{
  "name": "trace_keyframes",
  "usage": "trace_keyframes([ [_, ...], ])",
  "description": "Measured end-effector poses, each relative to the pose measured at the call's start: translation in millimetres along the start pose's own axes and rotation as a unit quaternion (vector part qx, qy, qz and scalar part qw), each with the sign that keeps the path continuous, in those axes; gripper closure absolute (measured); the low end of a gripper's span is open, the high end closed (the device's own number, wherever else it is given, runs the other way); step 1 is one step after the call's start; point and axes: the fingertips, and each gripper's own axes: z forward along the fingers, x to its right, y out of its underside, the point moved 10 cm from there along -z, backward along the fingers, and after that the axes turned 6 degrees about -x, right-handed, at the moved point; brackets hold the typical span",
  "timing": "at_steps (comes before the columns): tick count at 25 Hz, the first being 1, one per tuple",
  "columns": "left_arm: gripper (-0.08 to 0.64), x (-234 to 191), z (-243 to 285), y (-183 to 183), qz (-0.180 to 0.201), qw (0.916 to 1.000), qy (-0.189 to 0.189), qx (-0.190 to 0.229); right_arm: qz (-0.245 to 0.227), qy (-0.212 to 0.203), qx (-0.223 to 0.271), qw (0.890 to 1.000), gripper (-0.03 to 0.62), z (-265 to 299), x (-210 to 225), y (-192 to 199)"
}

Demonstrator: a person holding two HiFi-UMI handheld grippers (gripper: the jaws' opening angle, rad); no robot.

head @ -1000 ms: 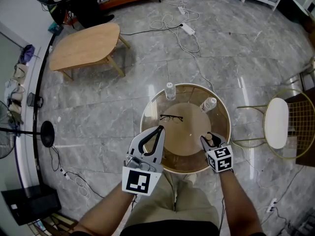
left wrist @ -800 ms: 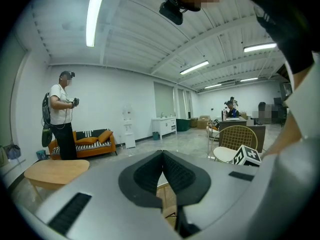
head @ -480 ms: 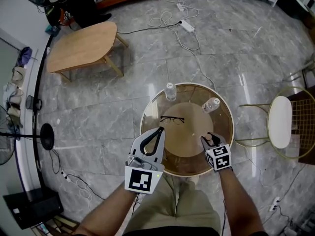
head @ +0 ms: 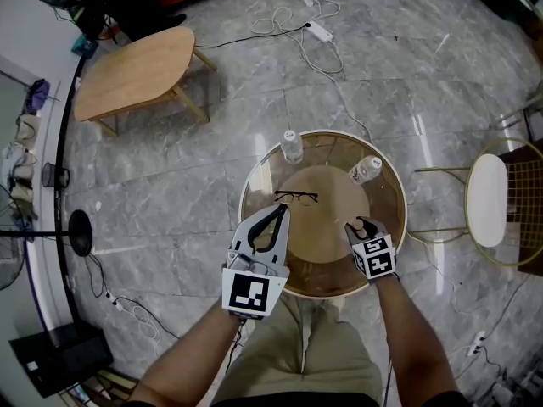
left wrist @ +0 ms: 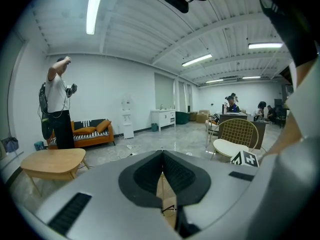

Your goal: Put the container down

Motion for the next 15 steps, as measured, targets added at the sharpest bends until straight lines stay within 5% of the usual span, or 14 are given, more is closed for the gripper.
trace_keyframes([
  [15, 0.546, -5.4, -2.1, 5.9, 0.008, 0.9999, 0.008, -0.010, -0.007, 0.022, -0.038, 0.999, 0.440, 41.4, 7.1, 14.7],
])
